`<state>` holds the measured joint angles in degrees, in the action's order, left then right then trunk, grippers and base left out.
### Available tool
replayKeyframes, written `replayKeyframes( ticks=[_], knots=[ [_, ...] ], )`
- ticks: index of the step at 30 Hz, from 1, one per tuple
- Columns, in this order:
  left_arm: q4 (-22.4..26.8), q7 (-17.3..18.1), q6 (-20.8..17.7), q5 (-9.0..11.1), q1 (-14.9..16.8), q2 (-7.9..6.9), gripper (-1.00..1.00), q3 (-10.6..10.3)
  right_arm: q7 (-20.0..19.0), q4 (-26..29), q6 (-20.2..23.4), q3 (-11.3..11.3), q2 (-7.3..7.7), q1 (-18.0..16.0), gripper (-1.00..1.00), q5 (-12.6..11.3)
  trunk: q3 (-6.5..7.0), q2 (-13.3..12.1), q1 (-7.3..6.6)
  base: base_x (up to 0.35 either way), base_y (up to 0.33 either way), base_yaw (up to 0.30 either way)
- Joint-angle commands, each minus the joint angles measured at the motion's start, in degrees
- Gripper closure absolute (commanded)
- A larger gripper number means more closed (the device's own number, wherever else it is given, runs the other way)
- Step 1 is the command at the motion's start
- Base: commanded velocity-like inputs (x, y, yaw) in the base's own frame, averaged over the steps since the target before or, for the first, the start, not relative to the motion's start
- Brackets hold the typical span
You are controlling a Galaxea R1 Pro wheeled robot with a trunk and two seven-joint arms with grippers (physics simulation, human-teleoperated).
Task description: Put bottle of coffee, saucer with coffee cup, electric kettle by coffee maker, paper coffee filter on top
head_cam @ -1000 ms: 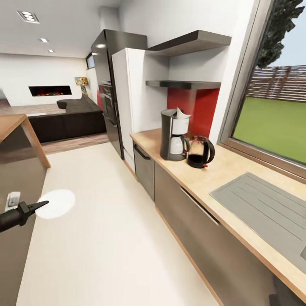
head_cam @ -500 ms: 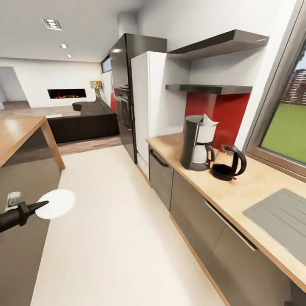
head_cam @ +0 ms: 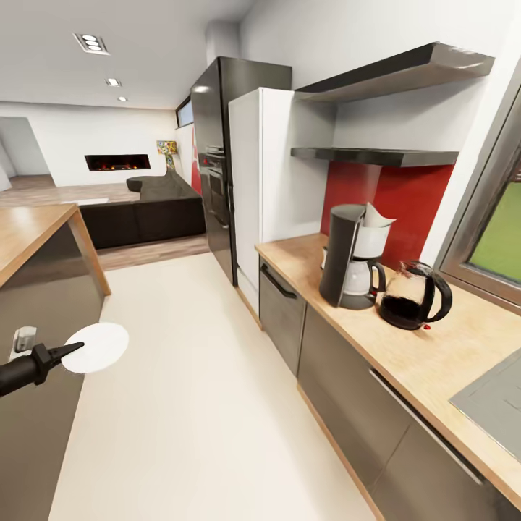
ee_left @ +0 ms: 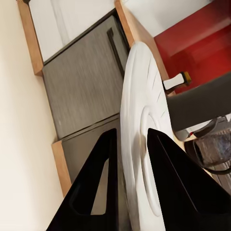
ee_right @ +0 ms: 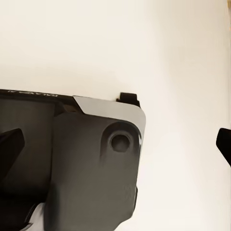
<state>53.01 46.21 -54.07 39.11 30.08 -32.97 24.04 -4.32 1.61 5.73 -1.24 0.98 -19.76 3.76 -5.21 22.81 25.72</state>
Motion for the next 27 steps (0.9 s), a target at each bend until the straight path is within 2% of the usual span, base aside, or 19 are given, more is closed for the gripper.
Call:
replayKeyframes(
  ticks=[1, 11, 27],
  knots=[
    [-0.01, 0.21, -0.16, -0.17, 0.07, 0.01, 1.00, 0.09, -0.19, 0.14, 0.31, -0.12, 0.02, -0.02, -1.00, 0.45, -0.12, 0.11, 0.07, 0.336, 0.001, 0.000],
    [-0.01, 0.24, -0.16, -0.17, 0.07, 0.01, 1.00, -0.04, -0.22, 0.18, 0.25, -0.10, -0.17, -0.02, -1.00, 0.16, -0.12, 0.11, 0.07, 0.335, 0.048, 0.000],
    [-0.01, 0.20, -0.08, -0.17, 0.07, 0.01, 1.00, -0.13, -0.25, 0.15, 0.16, 0.10, -0.28, -0.02, -1.00, -0.07, 1.07, 0.11, 0.07, 0.299, 0.204, 0.000]
  ],
)
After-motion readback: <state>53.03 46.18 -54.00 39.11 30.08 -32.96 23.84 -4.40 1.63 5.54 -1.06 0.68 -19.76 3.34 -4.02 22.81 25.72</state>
